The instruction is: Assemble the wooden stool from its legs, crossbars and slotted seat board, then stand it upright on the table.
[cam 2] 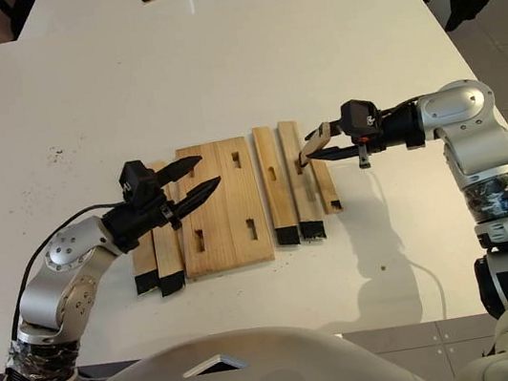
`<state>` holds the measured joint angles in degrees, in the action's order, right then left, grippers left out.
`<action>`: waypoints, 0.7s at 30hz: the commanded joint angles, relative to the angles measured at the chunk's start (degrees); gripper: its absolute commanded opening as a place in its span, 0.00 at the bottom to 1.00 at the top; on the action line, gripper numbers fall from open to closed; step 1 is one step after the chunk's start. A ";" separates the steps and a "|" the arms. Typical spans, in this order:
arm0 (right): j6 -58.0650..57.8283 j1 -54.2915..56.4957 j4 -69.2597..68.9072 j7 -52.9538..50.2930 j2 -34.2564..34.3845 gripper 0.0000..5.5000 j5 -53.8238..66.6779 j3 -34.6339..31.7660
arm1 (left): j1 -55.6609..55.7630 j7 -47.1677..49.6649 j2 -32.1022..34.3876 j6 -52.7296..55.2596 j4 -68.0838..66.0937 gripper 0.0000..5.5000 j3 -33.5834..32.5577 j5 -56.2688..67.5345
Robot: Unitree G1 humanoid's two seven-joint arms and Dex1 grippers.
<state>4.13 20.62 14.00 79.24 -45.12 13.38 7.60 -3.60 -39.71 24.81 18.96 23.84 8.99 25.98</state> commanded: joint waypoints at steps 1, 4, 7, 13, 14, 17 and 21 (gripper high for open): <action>1.07 1.27 1.31 1.12 0.90 0.24 -1.18 1.41 | -0.78 0.76 -0.69 -0.44 -0.22 0.50 0.55 -1.08; 1.85 0.08 2.01 2.40 0.84 0.24 -2.14 3.10 | -1.61 0.81 -0.84 -0.67 -0.18 0.50 1.18 -1.75; 0.93 -1.26 2.15 4.83 -0.93 0.24 -2.46 4.27 | -1.93 0.69 -0.85 -0.63 0.18 0.50 1.42 -2.08; -3.48 5.23 8.51 11.40 -2.27 0.24 -4.56 8.31 | -2.44 2.30 -1.83 -0.52 0.04 0.50 1.58 -2.42; -3.84 7.63 11.03 12.28 -1.40 0.24 -5.57 9.74 | -2.45 2.50 -2.10 -0.60 -0.04 0.50 1.93 -2.66; -3.29 13.93 18.95 12.49 2.52 0.23 -9.06 13.73 | -1.66 2.72 -2.82 -0.11 0.03 0.50 2.87 -2.83; 0.78 14.21 24.44 12.36 5.15 0.23 -13.19 18.30 | -1.58 2.29 -2.60 0.32 -0.08 0.50 2.75 -2.95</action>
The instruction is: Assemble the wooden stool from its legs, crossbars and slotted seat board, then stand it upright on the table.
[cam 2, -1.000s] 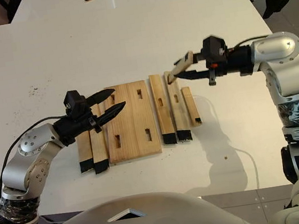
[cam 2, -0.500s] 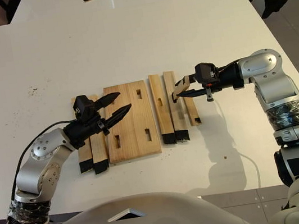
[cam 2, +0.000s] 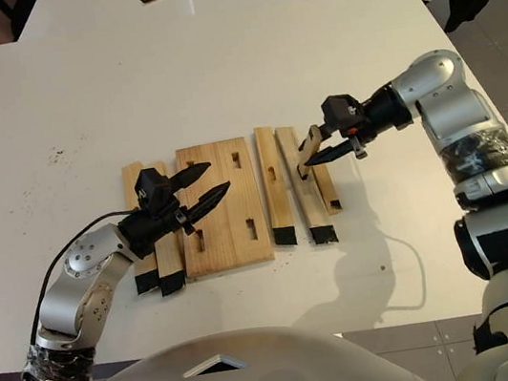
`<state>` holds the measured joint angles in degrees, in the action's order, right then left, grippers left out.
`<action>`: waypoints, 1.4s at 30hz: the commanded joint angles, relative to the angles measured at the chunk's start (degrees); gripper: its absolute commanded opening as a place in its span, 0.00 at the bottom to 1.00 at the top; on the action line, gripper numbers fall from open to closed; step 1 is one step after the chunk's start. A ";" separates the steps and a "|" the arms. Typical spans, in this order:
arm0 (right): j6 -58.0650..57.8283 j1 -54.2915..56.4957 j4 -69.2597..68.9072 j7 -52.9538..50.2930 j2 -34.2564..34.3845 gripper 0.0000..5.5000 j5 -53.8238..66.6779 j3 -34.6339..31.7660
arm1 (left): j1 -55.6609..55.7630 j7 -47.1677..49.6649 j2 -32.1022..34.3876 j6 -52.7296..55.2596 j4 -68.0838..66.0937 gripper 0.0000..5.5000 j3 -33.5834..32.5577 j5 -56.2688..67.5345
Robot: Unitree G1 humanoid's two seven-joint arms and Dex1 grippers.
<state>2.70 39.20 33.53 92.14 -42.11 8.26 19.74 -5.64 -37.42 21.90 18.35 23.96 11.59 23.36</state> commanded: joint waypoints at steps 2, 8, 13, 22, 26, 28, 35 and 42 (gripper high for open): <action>4.15 -6.98 5.18 -0.20 1.59 0.23 -8.66 7.54 | 0.22 -0.19 0.53 1.20 0.15 0.50 0.07 -0.16; 4.24 -10.47 5.14 -2.45 1.75 0.23 -5.49 5.28 | 0.72 -0.53 0.64 2.02 0.31 0.50 -0.13 0.18; 0.77 -11.72 1.98 -5.12 2.37 0.23 -1.07 1.79 | 0.89 -1.05 1.34 2.26 -0.04 0.50 -0.76 0.19; -3.50 -12.55 1.20 -10.56 6.08 0.49 1.40 -2.88 | 2.32 -2.07 2.28 4.30 1.02 0.50 -0.39 0.28; -10.45 -14.74 -7.91 -8.83 3.53 0.50 7.10 -7.53 | 1.82 -2.13 2.75 4.91 2.11 0.50 -0.56 0.77; -15.15 -15.68 -14.51 -8.89 1.51 0.50 10.75 -11.12 | 1.84 -2.03 2.89 4.66 1.83 0.50 -0.61 0.20; -39.40 -15.82 -36.30 -11.72 -3.41 0.50 32.43 -25.00 | 1.29 -1.77 2.39 3.94 2.19 0.50 -0.91 0.25; -46.46 -10.87 -44.04 -25.84 4.08 0.50 42.99 -29.61 | 1.85 -1.68 2.08 3.46 1.48 0.50 -0.51 -0.10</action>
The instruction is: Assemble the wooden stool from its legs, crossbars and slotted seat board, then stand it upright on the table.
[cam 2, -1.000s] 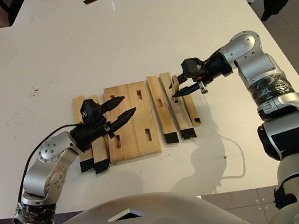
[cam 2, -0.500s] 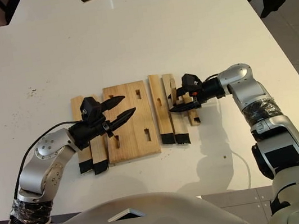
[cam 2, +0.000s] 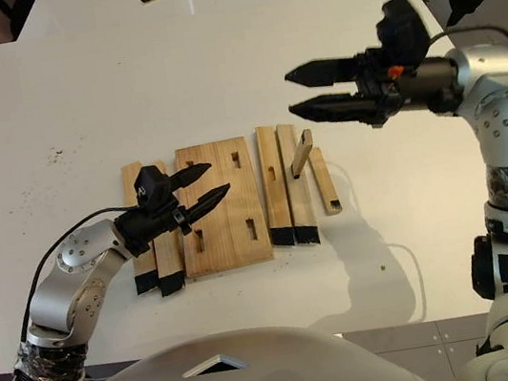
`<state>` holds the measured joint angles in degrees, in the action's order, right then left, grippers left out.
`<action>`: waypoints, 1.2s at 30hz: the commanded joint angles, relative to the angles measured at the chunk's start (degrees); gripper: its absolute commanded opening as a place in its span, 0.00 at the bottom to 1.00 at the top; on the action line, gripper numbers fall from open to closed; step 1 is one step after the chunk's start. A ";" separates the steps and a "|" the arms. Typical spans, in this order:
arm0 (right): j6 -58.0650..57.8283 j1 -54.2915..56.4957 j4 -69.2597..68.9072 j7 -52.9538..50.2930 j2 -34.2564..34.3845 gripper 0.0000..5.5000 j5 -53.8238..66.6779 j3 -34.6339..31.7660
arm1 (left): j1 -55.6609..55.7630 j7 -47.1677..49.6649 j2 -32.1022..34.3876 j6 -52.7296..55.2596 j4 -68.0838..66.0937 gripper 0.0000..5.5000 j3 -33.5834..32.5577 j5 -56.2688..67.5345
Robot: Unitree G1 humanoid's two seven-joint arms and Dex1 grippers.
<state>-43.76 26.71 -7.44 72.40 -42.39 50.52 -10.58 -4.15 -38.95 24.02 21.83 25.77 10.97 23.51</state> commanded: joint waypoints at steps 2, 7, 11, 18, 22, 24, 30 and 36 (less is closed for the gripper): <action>0.68 2.20 -3.80 -8.95 6.72 0.50 0.61 1.40 | 0.69 -0.36 0.06 -0.05 -0.61 0.50 0.19 -0.18; 1.57 3.72 -3.93 -11.53 8.82 0.50 0.79 1.49 | 1.19 -0.80 0.28 0.00 -1.08 0.50 0.27 -0.14; 4.67 2.06 -1.77 -9.76 8.10 0.50 -2.76 3.42 | 0.84 -0.93 0.43 0.05 -0.80 0.50 0.37 -0.13; 18.44 -7.52 15.74 -5.52 12.36 0.50 -18.52 15.55 | 1.70 -2.46 0.95 0.25 -1.70 0.50 0.62 -0.06; 15.57 -4.16 10.15 -9.98 15.91 0.50 -11.02 10.22 | 1.75 -3.06 1.62 0.66 -1.69 0.50 -0.31 0.35; 12.40 -2.33 5.77 -12.43 15.92 0.50 -5.87 6.39 | 1.21 -2.62 1.37 0.68 -1.42 0.50 -0.32 0.28; -0.98 -7.77 -13.79 -13.38 7.53 0.50 10.46 -0.84 | -0.45 -1.22 0.44 -0.42 -1.63 0.50 -0.44 -0.44; 5.99 -35.77 -21.23 -0.85 -4.72 0.50 -4.37 9.18 | -2.21 0.21 0.11 -1.46 -1.68 0.50 -1.52 -0.89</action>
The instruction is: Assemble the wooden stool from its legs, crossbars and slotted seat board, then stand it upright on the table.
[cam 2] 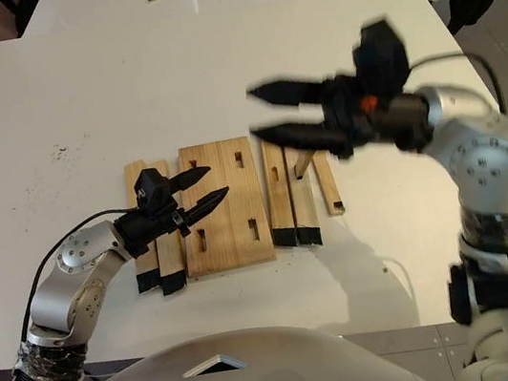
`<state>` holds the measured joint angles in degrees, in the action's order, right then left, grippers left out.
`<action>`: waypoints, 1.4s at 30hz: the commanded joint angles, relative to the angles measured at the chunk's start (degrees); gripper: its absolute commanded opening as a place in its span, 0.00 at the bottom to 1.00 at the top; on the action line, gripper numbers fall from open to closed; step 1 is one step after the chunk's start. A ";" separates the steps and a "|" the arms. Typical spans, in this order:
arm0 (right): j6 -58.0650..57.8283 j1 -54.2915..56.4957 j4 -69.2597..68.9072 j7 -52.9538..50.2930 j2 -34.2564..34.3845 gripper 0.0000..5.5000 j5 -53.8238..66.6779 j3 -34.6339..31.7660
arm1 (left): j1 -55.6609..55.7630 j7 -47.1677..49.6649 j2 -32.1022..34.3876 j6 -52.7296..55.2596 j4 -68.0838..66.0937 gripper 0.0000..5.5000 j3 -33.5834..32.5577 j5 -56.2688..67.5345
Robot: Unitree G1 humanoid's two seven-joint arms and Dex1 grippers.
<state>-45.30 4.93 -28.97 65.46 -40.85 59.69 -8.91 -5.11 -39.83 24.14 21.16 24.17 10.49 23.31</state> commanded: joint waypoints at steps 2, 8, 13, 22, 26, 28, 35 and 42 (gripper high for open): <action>14.81 -16.34 6.10 5.64 -6.27 0.50 -22.83 12.22 | -1.51 1.18 -0.01 -1.01 -0.19 0.50 -1.04 -0.81; 33.35 -13.19 24.48 1.70 -2.24 0.50 -40.92 18.69 | -0.46 1.09 -0.17 -1.27 -1.16 0.50 -0.35 -1.41; 37.72 -13.89 26.94 3.87 -4.32 0.50 -41.02 16.78 | -1.91 1.53 -0.35 -1.89 -0.75 0.50 -0.47 -1.67; 37.02 -17.69 17.72 0.16 -7.01 0.50 -36.64 6.56 | -3.94 3.35 -1.71 -3.31 -0.34 0.50 -0.04 -3.01; 31.34 -23.42 5.69 -10.70 -2.21 0.50 -32.38 0.15 | -6.38 4.09 -1.43 -3.64 0.91 0.50 -0.40 -3.18; 28.96 -24.84 3.52 -20.04 1.09 0.55 -37.00 -0.27 | -7.11 4.27 -1.16 -3.72 1.33 0.50 -0.56 -3.34; 22.60 -25.58 3.43 -32.57 8.35 0.62 -42.09 5.02 | -6.49 3.94 -1.18 -4.31 0.31 0.50 -0.62 -4.00; 20.41 -23.25 4.44 -36.10 11.17 0.62 -44.62 8.81 | -5.56 3.66 -1.69 -4.67 -0.57 0.50 0.05 -4.52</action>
<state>-24.57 -19.52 -25.51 30.47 -29.80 16.72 -1.28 -11.21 -36.08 22.30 16.71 24.26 10.13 19.28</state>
